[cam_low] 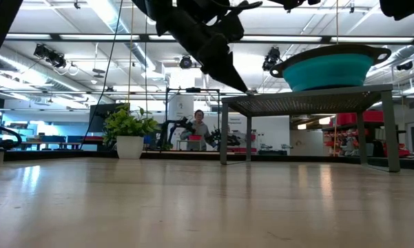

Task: Pick & Place Fruit
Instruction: Put the green patterned knife on the shelf

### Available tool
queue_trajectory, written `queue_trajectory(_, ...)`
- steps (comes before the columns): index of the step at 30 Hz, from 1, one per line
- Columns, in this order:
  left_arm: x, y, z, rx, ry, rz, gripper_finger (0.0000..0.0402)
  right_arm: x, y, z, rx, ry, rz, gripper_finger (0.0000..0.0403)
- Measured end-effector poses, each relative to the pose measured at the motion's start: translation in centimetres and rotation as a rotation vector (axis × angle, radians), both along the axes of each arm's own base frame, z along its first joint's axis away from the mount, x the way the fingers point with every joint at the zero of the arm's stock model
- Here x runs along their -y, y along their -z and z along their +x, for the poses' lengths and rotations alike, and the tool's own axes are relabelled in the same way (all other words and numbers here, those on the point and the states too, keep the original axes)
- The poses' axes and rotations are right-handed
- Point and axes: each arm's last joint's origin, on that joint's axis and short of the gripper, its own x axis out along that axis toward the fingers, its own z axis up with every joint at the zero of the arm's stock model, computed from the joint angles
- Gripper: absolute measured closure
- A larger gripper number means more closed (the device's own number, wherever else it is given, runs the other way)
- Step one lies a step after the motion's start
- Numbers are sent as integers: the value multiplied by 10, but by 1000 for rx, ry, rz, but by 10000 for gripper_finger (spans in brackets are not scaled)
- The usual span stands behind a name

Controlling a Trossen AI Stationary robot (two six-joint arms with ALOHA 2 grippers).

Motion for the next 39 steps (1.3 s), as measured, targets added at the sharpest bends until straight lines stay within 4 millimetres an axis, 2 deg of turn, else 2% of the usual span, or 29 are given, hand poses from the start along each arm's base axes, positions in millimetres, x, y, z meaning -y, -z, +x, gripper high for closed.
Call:
queue_trajectory(7,-5,-6,4,73,10,17,397,0,0,0,7,-7,5,190)
queue_trajectory(16,-15,0,11,113,-17,4,398,0,0,0,2,-4,5,190)
queue_trajectory(23,-21,8,12,92,-49,18,395,-2,0,0,-2,-6,3,190)
queue_trajectory(39,-23,7,12,98,-96,80,395,-2,1,0,-3,-8,4,190)
